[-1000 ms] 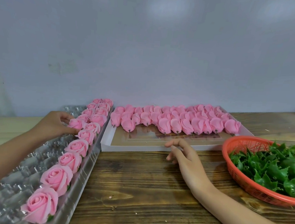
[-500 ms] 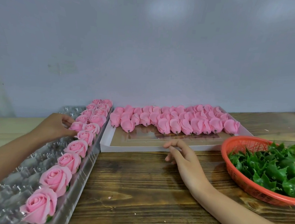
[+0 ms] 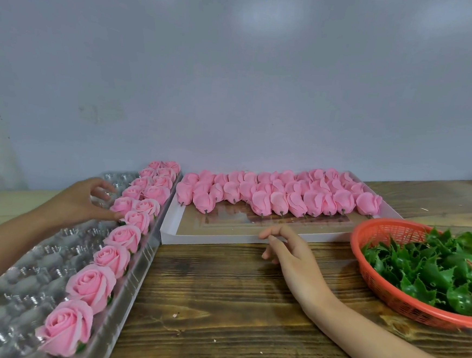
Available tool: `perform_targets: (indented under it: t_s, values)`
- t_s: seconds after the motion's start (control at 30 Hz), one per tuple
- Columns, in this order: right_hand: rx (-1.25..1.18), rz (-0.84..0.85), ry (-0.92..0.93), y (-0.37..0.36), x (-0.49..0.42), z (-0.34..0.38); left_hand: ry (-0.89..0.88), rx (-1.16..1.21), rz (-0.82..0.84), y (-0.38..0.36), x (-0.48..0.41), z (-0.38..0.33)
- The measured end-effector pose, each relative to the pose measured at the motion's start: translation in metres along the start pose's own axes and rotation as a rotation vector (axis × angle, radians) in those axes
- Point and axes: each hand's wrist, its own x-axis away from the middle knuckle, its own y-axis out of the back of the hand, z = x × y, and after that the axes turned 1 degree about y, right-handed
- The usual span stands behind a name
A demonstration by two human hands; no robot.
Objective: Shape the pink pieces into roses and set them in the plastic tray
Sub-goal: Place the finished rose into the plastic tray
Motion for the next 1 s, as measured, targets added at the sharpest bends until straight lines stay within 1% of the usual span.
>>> perform_targets:
  t_s: [0.03,0.07,0.13,0.17,0.2,0.27,0.37,0.4,0.47,0.53,0.6,0.7,0.8,0.93,1.0]
  values:
    - [0.001,0.001,0.000,0.000,0.000,0.000,-0.022,-0.031,-0.034,0.005,0.004,-0.006]
    - [0.002,0.002,-0.001,0.000,0.000,-0.001,-0.082,-0.078,-0.092,0.009,0.010,-0.015]
    - [0.000,0.003,0.001,0.000,-0.001,-0.001,-0.271,-0.128,-0.194,0.010,0.033,-0.043]
    - [-0.002,0.003,0.003,0.000,-0.001,-0.001,-0.365,-0.117,-0.202,0.008,0.049,-0.062]
    - [-0.002,0.004,0.005,0.000,0.000,-0.001,-0.438,-0.096,-0.175,0.003,0.069,-0.081]
    - [0.002,0.004,0.008,0.000,0.000,-0.001,-0.533,-0.078,-0.034,-0.013,0.113,-0.115]
    - [-0.005,0.002,0.014,-0.001,0.000,0.001,-0.633,-0.139,0.226,-0.050,0.167,-0.143]
    - [-0.006,0.001,0.019,-0.001,0.000,0.002,-0.695,-0.179,0.293,-0.065,0.179,-0.149]
    - [-0.005,0.000,0.023,-0.001,0.000,0.003,-0.787,-0.357,0.388,-0.093,0.191,-0.154]
    - [-0.004,0.008,0.018,-0.001,0.000,0.003,-0.775,-0.533,0.478,-0.117,0.192,-0.152]
    - [-0.007,0.015,0.017,-0.001,0.000,0.003,-0.734,-0.606,0.499,-0.136,0.190,-0.150]
    - [-0.011,0.016,0.022,0.000,0.000,0.004,-0.679,-0.582,0.406,-0.155,0.184,-0.145]
    - [-0.004,0.025,0.021,-0.001,0.000,0.003,-0.644,-0.495,0.300,-0.168,0.175,-0.139]
    - [-0.011,0.023,0.022,-0.002,0.000,0.003,-0.603,-0.394,0.096,-0.179,0.155,-0.126]
    - [-0.009,0.026,0.023,-0.001,0.000,0.003,-0.604,-0.361,0.066,-0.179,0.146,-0.121]
